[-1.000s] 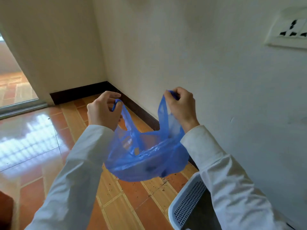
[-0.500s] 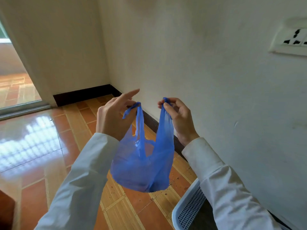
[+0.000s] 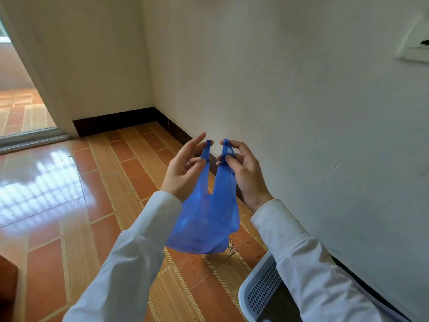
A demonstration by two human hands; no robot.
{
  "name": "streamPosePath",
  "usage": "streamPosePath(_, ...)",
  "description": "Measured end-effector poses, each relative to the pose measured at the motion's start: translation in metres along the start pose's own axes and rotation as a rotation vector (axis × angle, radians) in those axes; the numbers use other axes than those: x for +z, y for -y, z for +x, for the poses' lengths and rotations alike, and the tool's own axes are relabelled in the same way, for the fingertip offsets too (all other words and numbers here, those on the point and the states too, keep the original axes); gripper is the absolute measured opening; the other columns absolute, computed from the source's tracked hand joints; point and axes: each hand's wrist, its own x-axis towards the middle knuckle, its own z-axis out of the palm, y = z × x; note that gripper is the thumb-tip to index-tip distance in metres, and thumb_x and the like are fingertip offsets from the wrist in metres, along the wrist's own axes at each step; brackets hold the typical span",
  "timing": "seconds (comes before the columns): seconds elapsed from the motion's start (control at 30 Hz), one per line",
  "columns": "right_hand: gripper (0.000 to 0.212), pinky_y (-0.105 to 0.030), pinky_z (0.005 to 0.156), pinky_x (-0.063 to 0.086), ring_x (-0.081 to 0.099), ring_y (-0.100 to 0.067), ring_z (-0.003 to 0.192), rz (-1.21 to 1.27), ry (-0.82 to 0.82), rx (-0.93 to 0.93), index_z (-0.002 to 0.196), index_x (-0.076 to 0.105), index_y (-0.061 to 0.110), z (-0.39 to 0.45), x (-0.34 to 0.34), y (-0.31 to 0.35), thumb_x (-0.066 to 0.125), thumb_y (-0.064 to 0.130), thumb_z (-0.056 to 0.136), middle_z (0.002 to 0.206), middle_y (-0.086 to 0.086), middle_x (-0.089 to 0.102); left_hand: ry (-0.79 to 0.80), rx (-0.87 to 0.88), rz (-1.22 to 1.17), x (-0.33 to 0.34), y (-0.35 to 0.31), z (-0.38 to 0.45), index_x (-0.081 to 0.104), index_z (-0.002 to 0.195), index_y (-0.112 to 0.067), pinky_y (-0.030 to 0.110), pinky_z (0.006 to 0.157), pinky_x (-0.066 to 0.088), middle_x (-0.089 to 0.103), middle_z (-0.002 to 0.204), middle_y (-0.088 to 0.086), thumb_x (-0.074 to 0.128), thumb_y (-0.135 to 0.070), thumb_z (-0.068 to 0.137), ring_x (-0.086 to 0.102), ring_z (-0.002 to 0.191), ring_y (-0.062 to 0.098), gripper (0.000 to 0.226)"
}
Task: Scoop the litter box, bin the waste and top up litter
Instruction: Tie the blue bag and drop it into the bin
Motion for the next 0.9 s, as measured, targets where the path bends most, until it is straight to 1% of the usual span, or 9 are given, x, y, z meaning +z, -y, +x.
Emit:
streamPosePath(0.13, 0.026, -0.042, 0.085, 0.053, 0.062, -0.024, 0.087, -0.087, 0.009, 0.007, 0.121, 0.056, 0.024, -0.001, -0.001, -0.009, 0.046, 0.016, 0.099, 0.094, -0.016, 0.066, 0.003, -0.005, 0.078, 0.004, 0.014, -0.004, 0.051, 0.134, -0.020, 0.013, 0.082, 0.047, 0.061, 0.116, -0.006, 0.044, 0.008, 0.094, 0.064, 0.089, 0.001, 0.049)
streamPosePath(0.2, 0.027, -0.037, 0.086, 0.052, 0.063, -0.022, 0.086, -0.084, 0.017, 0.013, 0.123, 0.055, 0.023, -0.002, -0.002, -0.011, 0.044, 0.015, 0.100, 0.090, -0.013, 0.065, -0.025, -0.007, 0.074, 0.005, 0.017, -0.005, 0.055, 0.130, -0.019, 0.014, 0.083, 0.048, 0.063, 0.112, -0.004, 0.044, 0.007, 0.094, 0.063, 0.096, -0.002, 0.046)
streamPosePath(0.27, 0.029, -0.027, 0.081, 0.054, 0.062, -0.015, 0.078, -0.078, 0.039, 0.007, 0.124, 0.055, 0.019, -0.003, -0.004, -0.011, 0.041, 0.011, 0.101, 0.084, -0.007, 0.062, -0.036, -0.052, 0.020, 0.005, 0.019, -0.004, 0.059, 0.126, -0.018, 0.016, 0.085, 0.050, 0.066, 0.111, 0.000, 0.048, 0.006, 0.093, 0.064, 0.102, 0.003, 0.043)
streamPosePath(0.37, 0.030, -0.019, 0.072, 0.051, 0.058, -0.003, 0.070, -0.152, 0.077, -0.040, 0.124, 0.056, 0.016, -0.004, -0.005, -0.013, 0.039, 0.007, 0.101, 0.089, 0.002, 0.061, -0.026, -0.147, -0.072, 0.006, 0.025, -0.005, 0.063, 0.120, -0.018, 0.031, 0.086, 0.056, 0.067, 0.108, 0.006, 0.061, -0.001, 0.088, 0.066, 0.100, 0.021, 0.036)
streamPosePath(0.47, 0.029, -0.019, 0.072, 0.052, 0.060, -0.007, 0.077, -0.237, 0.137, -0.085, 0.124, 0.054, 0.016, -0.007, -0.005, -0.015, 0.038, 0.006, 0.101, 0.099, 0.000, 0.062, -0.037, -0.292, -0.191, 0.006, 0.027, -0.006, 0.062, 0.115, -0.018, 0.043, 0.084, 0.057, 0.064, 0.111, 0.009, 0.070, -0.009, 0.081, 0.065, 0.103, 0.028, 0.036)
streamPosePath(0.6, 0.027, -0.017, 0.073, 0.054, 0.064, -0.005, 0.083, -0.337, 0.213, -0.158, 0.117, 0.051, 0.017, -0.012, -0.002, -0.014, 0.042, -0.001, 0.098, 0.103, -0.003, 0.063, 0.047, -0.467, -0.321, 0.004, 0.028, -0.004, 0.063, 0.116, -0.016, 0.043, 0.088, 0.055, 0.066, 0.116, 0.012, 0.070, -0.012, 0.078, 0.066, 0.103, 0.028, 0.038)
streamPosePath(0.7, 0.026, -0.014, 0.065, 0.050, 0.062, -0.001, 0.068, -0.378, 0.228, -0.182, 0.107, 0.040, 0.013, -0.012, -0.002, -0.015, 0.044, -0.008, 0.094, 0.093, -0.015, 0.064, 0.141, -0.507, -0.273, 0.002, 0.027, -0.005, 0.067, 0.114, -0.013, 0.045, 0.088, 0.054, 0.070, 0.107, 0.014, 0.069, -0.019, 0.080, 0.069, 0.094, 0.029, 0.034)
streamPosePath(0.8, 0.028, -0.014, 0.062, 0.049, 0.062, -0.002, 0.062, -0.404, 0.238, -0.194, 0.101, 0.035, 0.013, -0.013, -0.004, -0.016, 0.046, -0.011, 0.091, 0.083, -0.010, 0.063, 0.119, -0.518, -0.211, 0.001, 0.028, -0.006, 0.073, 0.105, -0.014, 0.044, 0.087, 0.055, 0.071, 0.097, 0.014, 0.069, -0.022, 0.081, 0.068, 0.085, 0.026, 0.025)
streamPosePath(0.9, 0.025, -0.017, 0.065, 0.053, 0.062, -0.004, 0.063, -0.441, 0.269, -0.203, 0.100, 0.037, 0.013, -0.013, -0.005, -0.015, 0.048, -0.008, 0.092, 0.082, -0.011, 0.065, 0.079, -0.512, -0.216, 0.002, 0.028, -0.007, 0.074, 0.102, -0.016, 0.040, 0.084, 0.056, 0.072, 0.094, 0.011, 0.069, -0.021, 0.081, 0.066, 0.081, 0.022, 0.021)
